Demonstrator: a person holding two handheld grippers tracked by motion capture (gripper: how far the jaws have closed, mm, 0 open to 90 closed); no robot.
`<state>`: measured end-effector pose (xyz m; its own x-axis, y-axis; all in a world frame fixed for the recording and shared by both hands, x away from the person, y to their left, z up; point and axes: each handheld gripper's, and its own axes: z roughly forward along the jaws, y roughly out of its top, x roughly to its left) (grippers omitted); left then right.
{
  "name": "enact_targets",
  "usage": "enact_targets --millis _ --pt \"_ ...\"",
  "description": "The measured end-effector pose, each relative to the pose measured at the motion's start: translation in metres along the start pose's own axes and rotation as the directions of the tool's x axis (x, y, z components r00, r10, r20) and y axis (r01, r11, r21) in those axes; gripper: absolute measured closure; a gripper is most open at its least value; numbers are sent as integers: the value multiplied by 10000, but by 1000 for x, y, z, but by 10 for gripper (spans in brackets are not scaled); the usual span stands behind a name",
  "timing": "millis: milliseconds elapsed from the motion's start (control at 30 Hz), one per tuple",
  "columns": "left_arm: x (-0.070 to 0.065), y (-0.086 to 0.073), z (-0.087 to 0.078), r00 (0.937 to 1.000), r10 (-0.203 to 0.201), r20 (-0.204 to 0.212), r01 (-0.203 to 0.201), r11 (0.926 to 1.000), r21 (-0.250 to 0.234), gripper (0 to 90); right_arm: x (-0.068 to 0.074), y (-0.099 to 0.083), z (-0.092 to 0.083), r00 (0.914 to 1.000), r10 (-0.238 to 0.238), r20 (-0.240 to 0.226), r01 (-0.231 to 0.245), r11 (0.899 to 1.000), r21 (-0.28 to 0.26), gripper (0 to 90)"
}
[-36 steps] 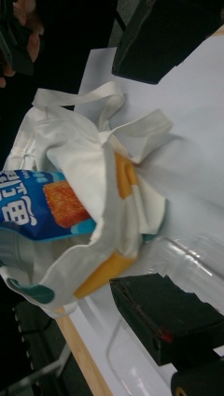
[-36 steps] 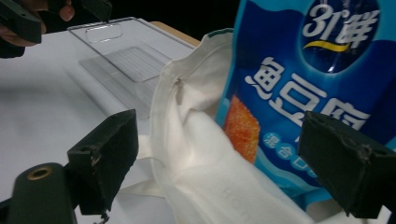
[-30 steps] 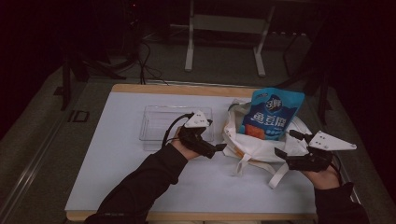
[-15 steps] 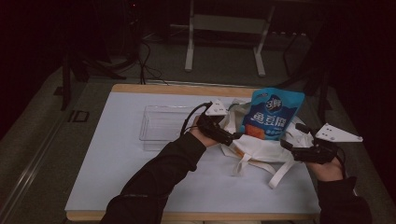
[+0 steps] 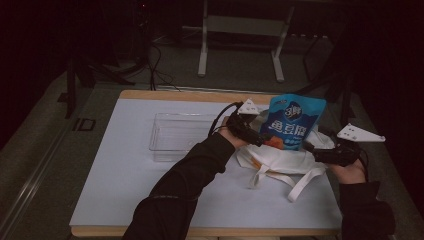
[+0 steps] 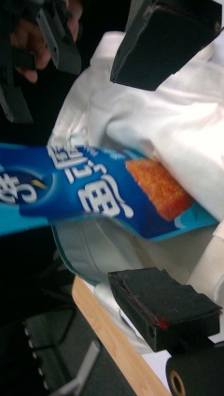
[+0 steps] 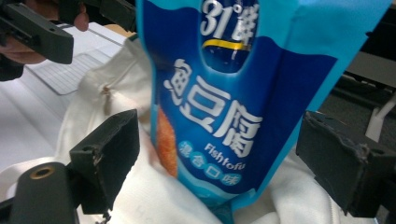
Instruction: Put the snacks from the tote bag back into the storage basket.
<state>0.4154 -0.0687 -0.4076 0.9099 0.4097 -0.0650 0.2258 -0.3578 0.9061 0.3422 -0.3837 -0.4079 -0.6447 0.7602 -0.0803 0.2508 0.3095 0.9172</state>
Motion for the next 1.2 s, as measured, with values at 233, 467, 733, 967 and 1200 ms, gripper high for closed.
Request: enact_targets --millis 233,467,733,967,1200 --pt "9 4 14 9987 -349 -360 357 9992 195 142 -15 2 13 9988 460 148 -460 9989 51 136" --pt "9 5 24 9977 -306 -598 318 9993 199 321 -28 5 25 9974 684 229 -688 9975 151 142" --pt "10 8 33 9980 -230 -589 245 9994 244 519 -34 9 39 9981 605 85 -609 9966 548 233" --pt "9 10 40 9981 -275 -560 282 9995 116 644 -35 7 47 9986 523 33 -524 9961 716 367" --pt "5 13 48 9990 -189 -407 196 9997 171 702 -33 6 53 9989 440 -137 -427 9957 825 488"
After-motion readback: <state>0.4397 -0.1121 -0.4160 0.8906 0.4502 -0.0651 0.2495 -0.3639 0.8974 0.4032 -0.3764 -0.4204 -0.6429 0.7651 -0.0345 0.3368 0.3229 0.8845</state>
